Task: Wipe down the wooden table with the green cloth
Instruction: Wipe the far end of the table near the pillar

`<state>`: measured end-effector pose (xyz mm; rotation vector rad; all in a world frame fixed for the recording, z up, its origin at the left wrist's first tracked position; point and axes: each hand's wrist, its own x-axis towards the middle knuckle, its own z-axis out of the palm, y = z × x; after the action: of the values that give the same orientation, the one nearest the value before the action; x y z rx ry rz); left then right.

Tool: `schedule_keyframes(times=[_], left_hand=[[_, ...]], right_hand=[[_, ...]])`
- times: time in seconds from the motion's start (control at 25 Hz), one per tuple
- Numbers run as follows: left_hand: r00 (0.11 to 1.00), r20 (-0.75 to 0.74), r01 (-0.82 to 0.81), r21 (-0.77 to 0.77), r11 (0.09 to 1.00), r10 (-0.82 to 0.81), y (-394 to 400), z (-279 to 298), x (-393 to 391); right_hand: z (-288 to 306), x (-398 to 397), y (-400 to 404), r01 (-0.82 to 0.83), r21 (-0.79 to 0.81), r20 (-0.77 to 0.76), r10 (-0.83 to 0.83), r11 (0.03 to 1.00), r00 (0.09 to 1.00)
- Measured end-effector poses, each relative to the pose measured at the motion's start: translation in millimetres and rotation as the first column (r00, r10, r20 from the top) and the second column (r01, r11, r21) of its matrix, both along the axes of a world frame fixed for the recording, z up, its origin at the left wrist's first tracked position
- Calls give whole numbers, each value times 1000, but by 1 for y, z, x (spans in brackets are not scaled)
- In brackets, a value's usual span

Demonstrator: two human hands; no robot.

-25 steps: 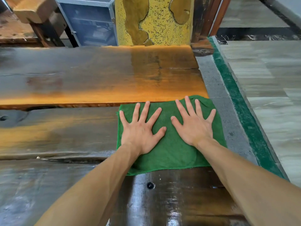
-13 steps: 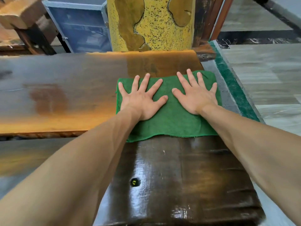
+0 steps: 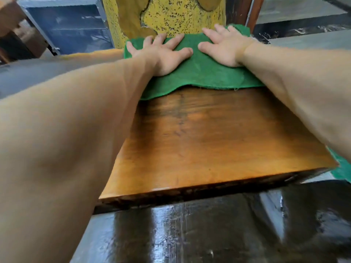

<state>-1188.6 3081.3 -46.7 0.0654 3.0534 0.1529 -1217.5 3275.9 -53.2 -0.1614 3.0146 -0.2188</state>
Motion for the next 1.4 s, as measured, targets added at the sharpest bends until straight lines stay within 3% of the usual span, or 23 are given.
schedule_keyframes(times=[0.2,0.4,1.0,1.4], left_hand=[[1000,7,10,6,1000,-10,-3,-3,4],[999,32,31,-6,1000,-31,-4,-3,57],[989,116,100,-50,994,-94,19,6,428],[982,109,153,-6,988,-152,13,6,621]], right_hand=[[2,10,0,17,-16,15,-16,1000,1000],[6,79,2,-12,-8,59,12,1000,998],[19,443,25,-48,125,77,39,991,996],[24,642,22,-67,57,90,62,996,994]])
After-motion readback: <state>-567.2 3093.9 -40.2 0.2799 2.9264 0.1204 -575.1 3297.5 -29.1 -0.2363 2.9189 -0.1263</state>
